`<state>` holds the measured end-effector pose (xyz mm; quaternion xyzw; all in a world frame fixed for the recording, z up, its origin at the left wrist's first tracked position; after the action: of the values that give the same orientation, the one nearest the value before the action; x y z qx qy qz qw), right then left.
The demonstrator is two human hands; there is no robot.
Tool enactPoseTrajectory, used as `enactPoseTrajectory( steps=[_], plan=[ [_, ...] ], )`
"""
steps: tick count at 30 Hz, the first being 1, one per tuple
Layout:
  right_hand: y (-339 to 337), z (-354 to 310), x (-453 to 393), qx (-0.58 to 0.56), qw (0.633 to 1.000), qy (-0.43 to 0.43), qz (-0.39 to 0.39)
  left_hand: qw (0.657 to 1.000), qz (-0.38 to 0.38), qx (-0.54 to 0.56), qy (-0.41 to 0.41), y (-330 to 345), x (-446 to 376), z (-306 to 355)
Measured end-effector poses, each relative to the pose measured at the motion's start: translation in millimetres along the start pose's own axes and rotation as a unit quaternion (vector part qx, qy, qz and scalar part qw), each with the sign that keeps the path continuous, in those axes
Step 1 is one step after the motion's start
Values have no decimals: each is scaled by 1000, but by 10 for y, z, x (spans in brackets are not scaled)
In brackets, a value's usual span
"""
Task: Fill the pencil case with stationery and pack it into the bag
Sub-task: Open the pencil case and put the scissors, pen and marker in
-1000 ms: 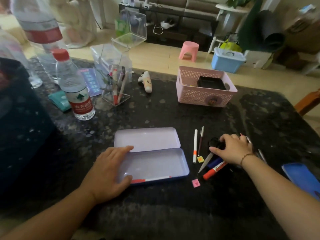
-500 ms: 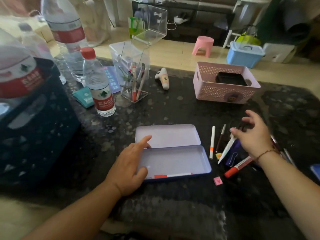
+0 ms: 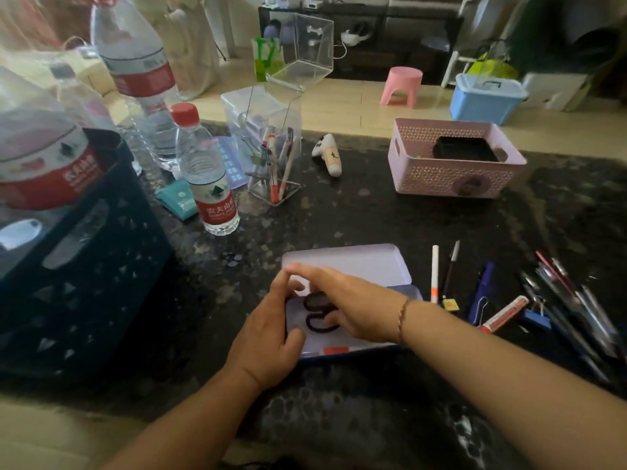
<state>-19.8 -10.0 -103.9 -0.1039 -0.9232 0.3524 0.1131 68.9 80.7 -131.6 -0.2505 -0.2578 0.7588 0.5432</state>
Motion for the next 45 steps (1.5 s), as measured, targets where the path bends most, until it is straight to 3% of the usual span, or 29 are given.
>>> enactPoseTrajectory(
  steps=[5, 9, 13, 15, 19, 26, 31, 32, 34, 36, 37, 40, 45],
  plan=[
    [97, 65, 47, -6, 997, 25, 75, 1000, -2, -7, -4, 10, 6, 6],
    [165, 39, 125, 71, 991, 31, 113, 1000, 1, 1, -7, 6, -9, -11],
    [21, 56, 518, 131, 949, 36, 286, 1000, 2, -6, 0, 21, -9, -17],
    [27, 116, 758, 149, 929, 72, 331, 999, 7, -27, 18, 17, -20, -15],
    [296, 128, 987, 227, 937, 103, 243, 996, 5, -58, 66, 24, -42, 11],
    [418, 212, 894, 251, 944, 174, 123, 997, 8, -40, 61, 22, -45, 15],
    [394, 174, 844, 256, 948, 164, 93, 998, 8, -30, 58, 30, -57, -23],
    [350, 171, 852, 237, 954, 159, 91, 998, 9, -28, 59, 30, -58, -24],
    [103, 170, 941, 195, 953, 130, 191, 998, 7, -27, 57, 34, -63, -21],
    [-279, 326, 1147, 201, 908, 120, 348, 998, 6, -33, 55, 36, -60, -8],
    [-457, 454, 1241, 203, 887, 156, 386, 998, 7, -37, 56, 34, -58, -1],
    [-801, 840, 1389, 227, 858, 306, 346, 997, 8, -47, 56, 46, -51, -11],
    [-944, 1153, 1297, 214, 862, 372, 271, 998, 10, -45, 52, 55, -48, -36]
  ],
)
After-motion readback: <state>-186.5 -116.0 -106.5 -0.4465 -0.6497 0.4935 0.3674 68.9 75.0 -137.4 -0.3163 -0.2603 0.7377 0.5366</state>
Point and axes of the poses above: each hand's wrist, its own x-axis away from the middle knuckle, its own y-axis out of the palm, z = x × y, the point moved 6 cm from there along -x, towards the middle knuckle, and after that the axes turned 3 degrees about -x, right-handed, at the moved point
